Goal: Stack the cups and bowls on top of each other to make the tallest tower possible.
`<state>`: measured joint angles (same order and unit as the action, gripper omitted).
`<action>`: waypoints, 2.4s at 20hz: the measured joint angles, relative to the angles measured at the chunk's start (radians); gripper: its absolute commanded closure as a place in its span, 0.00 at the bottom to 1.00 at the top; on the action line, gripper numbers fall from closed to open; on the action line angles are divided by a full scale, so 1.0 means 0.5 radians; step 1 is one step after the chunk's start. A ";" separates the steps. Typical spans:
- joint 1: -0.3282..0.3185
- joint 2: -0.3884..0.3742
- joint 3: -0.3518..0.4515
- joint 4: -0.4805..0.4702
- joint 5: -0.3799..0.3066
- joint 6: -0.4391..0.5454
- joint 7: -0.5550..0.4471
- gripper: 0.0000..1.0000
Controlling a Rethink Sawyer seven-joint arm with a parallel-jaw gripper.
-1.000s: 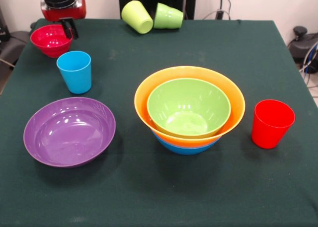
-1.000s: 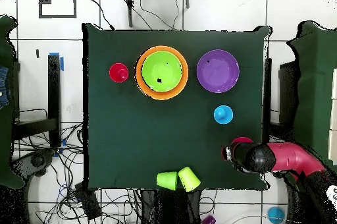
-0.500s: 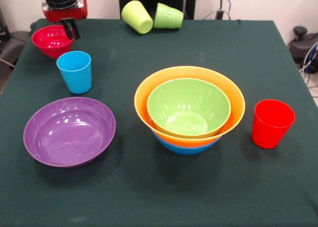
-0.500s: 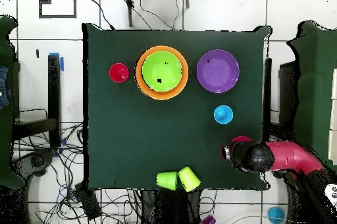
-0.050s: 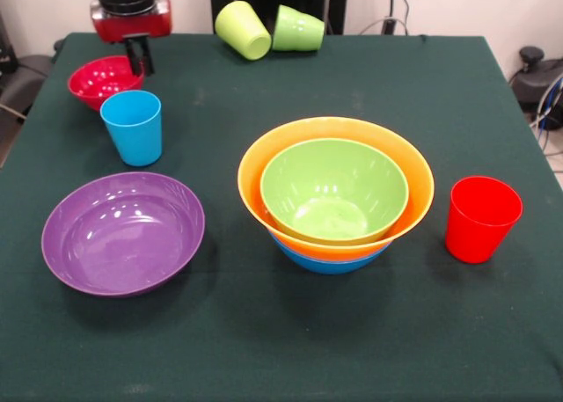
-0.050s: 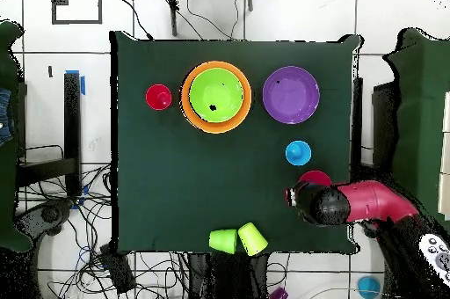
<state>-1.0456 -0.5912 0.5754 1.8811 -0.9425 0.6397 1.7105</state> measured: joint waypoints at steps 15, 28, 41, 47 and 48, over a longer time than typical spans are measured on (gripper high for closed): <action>0.976 -0.222 -0.537 0.170 0.092 -0.407 0.860 1.00; 0.938 -0.340 -0.635 0.306 0.270 -0.406 1.048 1.00; 0.655 -0.556 -0.404 0.352 0.604 -0.253 1.048 1.00; 0.685 -0.531 -0.314 0.257 0.647 -0.163 1.048 1.00; 0.690 -0.524 -0.304 0.237 0.647 -0.154 1.048 1.00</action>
<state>-0.7005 -0.8532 0.4234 1.9994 -0.6190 0.5628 2.2343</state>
